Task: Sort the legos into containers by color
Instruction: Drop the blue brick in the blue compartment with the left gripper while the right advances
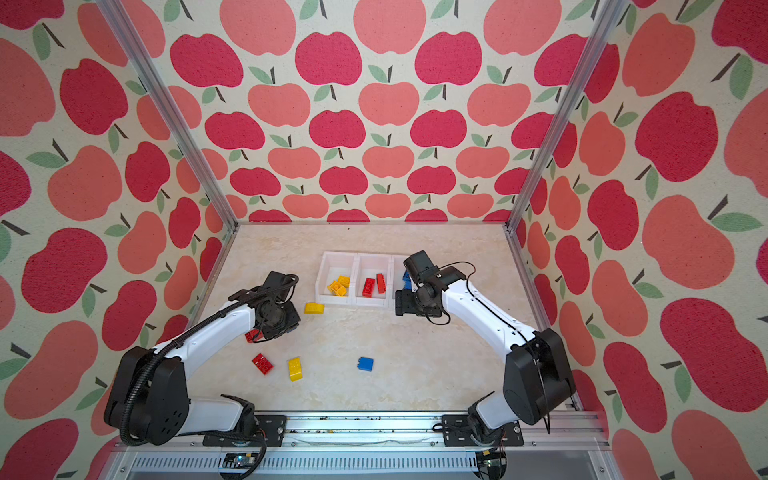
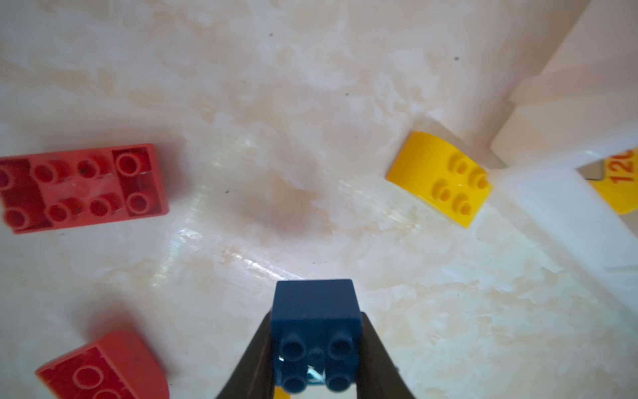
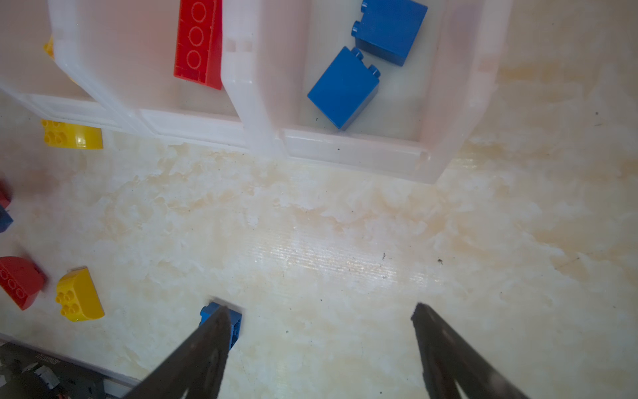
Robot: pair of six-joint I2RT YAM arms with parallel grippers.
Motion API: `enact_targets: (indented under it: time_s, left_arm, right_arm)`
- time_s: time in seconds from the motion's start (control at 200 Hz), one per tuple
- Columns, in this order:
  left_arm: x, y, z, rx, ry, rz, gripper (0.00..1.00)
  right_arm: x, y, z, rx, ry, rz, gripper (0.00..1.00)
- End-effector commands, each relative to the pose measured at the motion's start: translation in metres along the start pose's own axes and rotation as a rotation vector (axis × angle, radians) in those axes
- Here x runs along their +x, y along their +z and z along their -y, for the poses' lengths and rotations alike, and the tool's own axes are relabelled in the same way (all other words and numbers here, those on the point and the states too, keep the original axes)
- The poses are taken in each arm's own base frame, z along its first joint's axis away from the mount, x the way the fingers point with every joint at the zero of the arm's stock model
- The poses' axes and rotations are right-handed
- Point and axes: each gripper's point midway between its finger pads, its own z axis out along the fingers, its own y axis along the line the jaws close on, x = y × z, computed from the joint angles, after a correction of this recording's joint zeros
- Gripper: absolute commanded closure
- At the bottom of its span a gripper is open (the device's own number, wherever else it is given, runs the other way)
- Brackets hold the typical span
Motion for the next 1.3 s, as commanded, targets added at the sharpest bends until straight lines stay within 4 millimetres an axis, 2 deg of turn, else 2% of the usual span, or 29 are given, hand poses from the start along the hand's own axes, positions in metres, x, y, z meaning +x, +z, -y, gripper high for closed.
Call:
enact_targets:
  time_s: [0.0, 0.18, 0.37, 0.725, 1.066, 1.296]
  left_arm:
    - [-0.01, -0.018, 0.029, 0.046, 0.102, 0.051, 0.88]
    - [-0.016, -0.038, 0.086, 0.154, 0.245, 0.103, 0.89]
    - [-0.013, -0.055, 0.141, 0.273, 0.374, 0.127, 0.89]
    - [0.005, -0.062, 0.246, 0.507, 0.565, 0.095, 0.91]
    - [0.014, -0.044, 0.318, 0.605, 0.658, 0.053, 0.92]
    - [0.021, -0.026, 0.352, 0.626, 0.717, 0.021, 0.93]
  right_arm:
    - [0.009, -0.003, 0.005, 0.008, 0.055, 0.018, 0.14]
    - [0.025, -0.002, 0.016, 0.015, 0.105, 0.019, 0.14]
    - [0.037, -0.001, 0.025, 0.012, 0.142, 0.024, 0.14]
    - [0.044, -0.001, 0.031, -0.007, 0.185, 0.047, 0.14]
    - [0.044, -0.004, 0.033, -0.017, 0.187, 0.05, 0.14]
    - [0.045, -0.007, 0.036, -0.023, 0.189, 0.052, 0.14]
